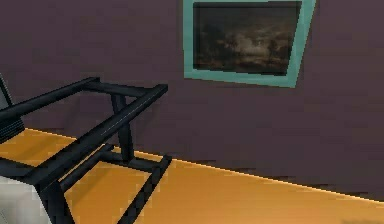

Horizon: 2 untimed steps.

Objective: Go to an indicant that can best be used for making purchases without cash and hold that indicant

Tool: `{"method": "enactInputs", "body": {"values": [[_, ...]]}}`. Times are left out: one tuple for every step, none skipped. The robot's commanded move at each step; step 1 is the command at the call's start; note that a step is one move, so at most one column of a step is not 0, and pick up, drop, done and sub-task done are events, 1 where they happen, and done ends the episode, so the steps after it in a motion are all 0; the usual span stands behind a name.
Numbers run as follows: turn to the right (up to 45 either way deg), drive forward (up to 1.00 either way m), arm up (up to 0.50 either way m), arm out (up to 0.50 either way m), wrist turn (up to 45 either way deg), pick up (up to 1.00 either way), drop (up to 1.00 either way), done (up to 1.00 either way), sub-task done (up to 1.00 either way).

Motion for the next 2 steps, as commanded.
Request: {"method": "enactInputs", "body": {"values": [[39.0,0.00,0.00,0.00,0.0,0.00,0.00,0.00,0.00],[33.0,0.00,0.00,0.00,0.0,0.00,0.00,0.00,0.00]]}}
